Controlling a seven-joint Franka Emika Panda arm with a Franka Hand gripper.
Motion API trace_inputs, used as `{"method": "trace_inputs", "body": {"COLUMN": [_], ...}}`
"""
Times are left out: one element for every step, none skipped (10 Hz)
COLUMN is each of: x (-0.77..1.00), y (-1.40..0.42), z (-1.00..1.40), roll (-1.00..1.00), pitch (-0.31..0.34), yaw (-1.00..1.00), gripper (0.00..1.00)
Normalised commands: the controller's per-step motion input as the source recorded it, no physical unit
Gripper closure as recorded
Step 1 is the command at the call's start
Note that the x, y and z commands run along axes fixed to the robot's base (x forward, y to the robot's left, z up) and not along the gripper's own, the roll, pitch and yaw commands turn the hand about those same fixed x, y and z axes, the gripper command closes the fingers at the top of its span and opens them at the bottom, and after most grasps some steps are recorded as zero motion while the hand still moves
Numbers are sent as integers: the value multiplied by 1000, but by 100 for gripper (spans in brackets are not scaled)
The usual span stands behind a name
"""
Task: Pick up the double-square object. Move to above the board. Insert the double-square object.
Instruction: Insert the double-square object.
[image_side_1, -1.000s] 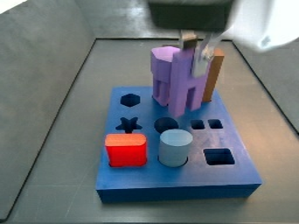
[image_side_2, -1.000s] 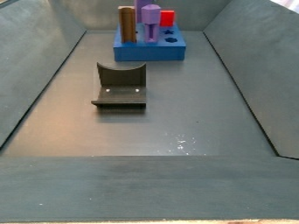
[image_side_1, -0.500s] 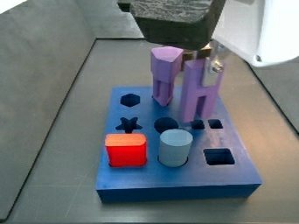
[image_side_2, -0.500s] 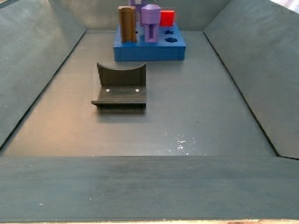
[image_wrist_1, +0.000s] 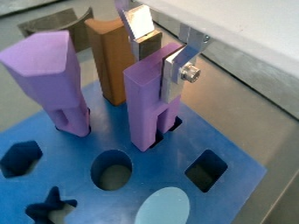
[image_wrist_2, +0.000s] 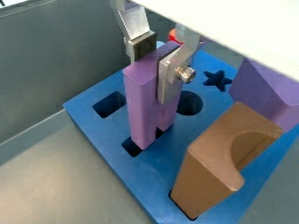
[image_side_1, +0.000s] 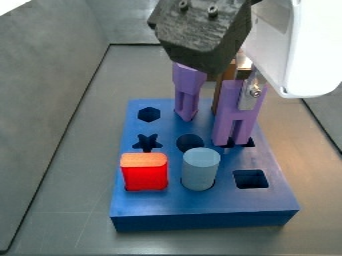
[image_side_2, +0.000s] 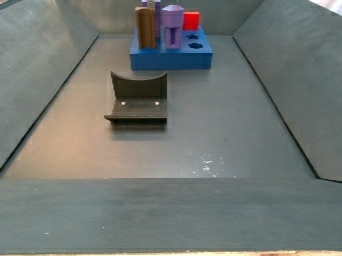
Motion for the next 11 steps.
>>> {"method": "trace_inputs", "body": {"x": [491, 534, 351, 431, 83, 177, 120, 57, 17, 0, -37], "y": [-186, -243, -131, 0, 34, 69, 69, 0, 0, 0, 0], "z": [-17, -129, -129, -140, -57, -123, -123, -203, -197, -289, -369], "roll": [211, 206, 83, 0, 31, 0, 74, 26, 26, 46, 114], "pitch": [263, 229, 120, 83, 60, 57, 57, 0, 0, 0, -6], "yaw": [-326, -283, -237, -323, 0, 0, 31, 54, 46, 0, 9], "gripper": [100, 100, 100, 100, 100, 100, 100, 100, 100, 100, 100]}}
